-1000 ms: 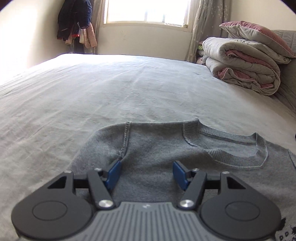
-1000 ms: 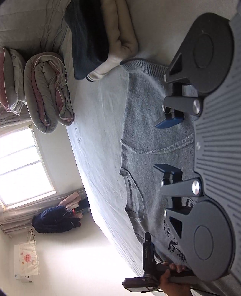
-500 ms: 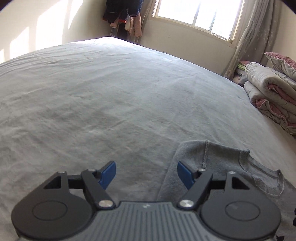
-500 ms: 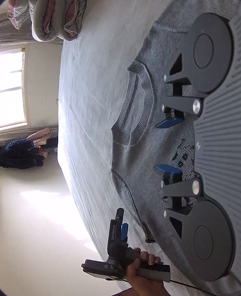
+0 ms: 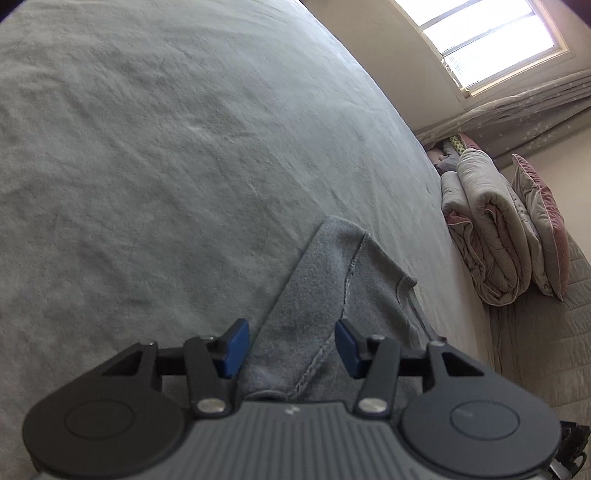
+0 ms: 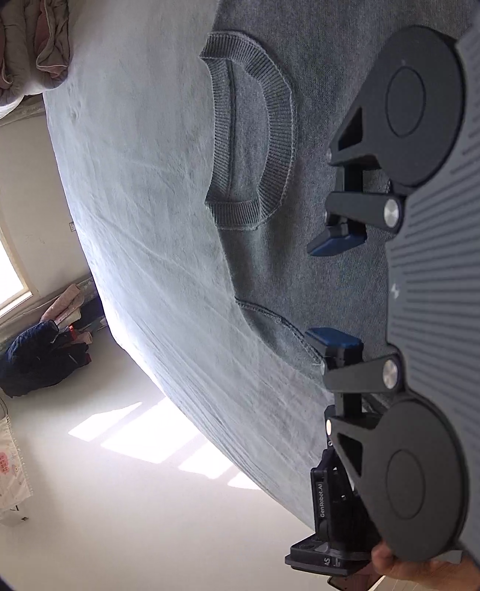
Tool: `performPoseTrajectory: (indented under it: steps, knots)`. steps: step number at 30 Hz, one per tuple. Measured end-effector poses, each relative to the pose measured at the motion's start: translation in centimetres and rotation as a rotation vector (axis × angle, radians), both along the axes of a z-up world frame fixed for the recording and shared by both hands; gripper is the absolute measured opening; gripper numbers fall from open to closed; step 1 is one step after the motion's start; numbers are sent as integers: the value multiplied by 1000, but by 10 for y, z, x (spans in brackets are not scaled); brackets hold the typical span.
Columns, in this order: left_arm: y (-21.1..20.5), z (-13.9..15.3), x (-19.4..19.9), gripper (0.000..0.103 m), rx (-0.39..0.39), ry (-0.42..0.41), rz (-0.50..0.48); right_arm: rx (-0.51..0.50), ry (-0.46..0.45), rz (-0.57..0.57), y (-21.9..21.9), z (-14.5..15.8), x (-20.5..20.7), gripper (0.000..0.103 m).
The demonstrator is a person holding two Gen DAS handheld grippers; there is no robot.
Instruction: Fold clothes
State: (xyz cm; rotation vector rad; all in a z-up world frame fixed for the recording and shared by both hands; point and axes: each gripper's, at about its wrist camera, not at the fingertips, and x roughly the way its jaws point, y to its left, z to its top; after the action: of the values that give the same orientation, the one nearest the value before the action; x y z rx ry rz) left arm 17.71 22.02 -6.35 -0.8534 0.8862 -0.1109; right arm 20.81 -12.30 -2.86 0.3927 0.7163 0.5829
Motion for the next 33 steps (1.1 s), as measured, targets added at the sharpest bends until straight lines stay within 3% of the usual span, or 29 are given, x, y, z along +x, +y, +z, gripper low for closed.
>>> performPoseTrajectory:
  steps: [2,5,8,10,15,18,20,22,24,25,28,33]
  knots:
    - [-7,-7,0,46,0,-21,2,60,7,-19,6,-3,2,47]
    - [-14,-7,-1,9,61,-46,45,140,45,-48,7,-18,6,47]
    - [-21,6,-5,8,110,-121,75,191,111,-65,-1,-38,7,47]
    - [-35,24,-8,8,200,-200,44,231,133,-77,-13,-48,6,48]
    - [-86,51,-14,8,285,-366,-139,382,167,-76,-53,-56,4,48]
    - [-121,45,-14,9,249,-400,-321,447,153,-119,-79,-50,2,49]
    - [-131,44,-18,9,249,-401,-387,485,167,-136,-88,-52,4,49]
    - [-141,43,-23,17,248,-403,-452,519,188,-151,-95,-55,5,49]
    - [-151,41,-28,35,248,-404,-517,526,196,-151,-96,-55,6,49]
    - [-154,42,-30,38,257,-403,-531,527,198,-149,-95,-54,5,49]
    - [-141,43,-26,47,315,-334,-437,515,199,-135,-91,-50,4,49]
    - [-128,25,-7,52,311,-244,-299,500,205,-136,-86,-49,6,49]
